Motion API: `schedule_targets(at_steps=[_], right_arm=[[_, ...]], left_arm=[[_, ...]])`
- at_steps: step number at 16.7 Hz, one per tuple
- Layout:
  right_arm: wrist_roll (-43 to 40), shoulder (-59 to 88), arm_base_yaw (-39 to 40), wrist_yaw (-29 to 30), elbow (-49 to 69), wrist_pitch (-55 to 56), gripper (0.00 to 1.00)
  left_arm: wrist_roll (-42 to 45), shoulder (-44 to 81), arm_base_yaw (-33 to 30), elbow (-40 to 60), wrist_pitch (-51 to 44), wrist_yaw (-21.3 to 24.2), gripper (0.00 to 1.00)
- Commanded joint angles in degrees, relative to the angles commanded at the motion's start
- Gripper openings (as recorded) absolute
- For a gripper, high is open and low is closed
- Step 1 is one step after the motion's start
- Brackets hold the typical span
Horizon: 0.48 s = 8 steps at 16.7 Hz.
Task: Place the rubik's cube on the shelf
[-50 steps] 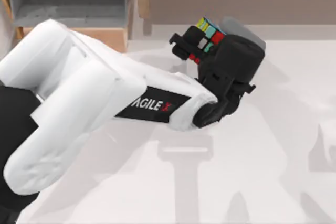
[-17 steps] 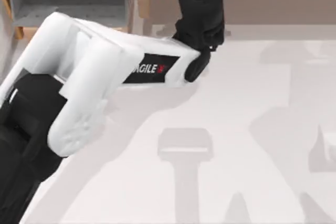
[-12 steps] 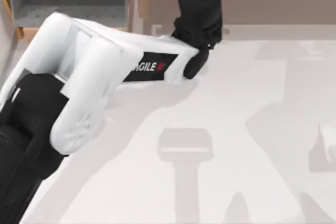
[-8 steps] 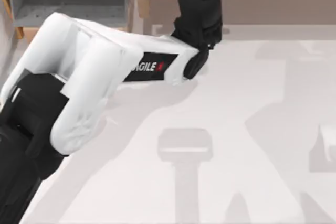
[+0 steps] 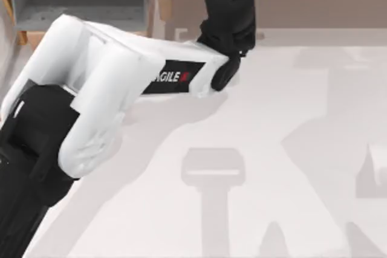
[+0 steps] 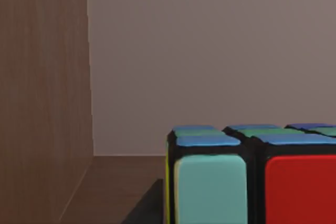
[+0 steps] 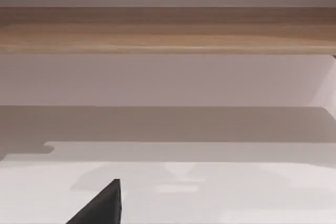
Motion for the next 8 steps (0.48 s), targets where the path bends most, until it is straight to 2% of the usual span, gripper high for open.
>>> schedule_targets(at_steps=[2,8], right_arm=[[0.00,0.00,0.00,0.00,0.00,0.00,1.00],[0.00,0.00,0.00,0.00,0.00,0.00,1.00]], left_arm=[[0.00,0.00,0.00,0.00,0.00,0.00,0.98],[0.00,0.00,0.00,0.00,0.00,0.00,1.00]])
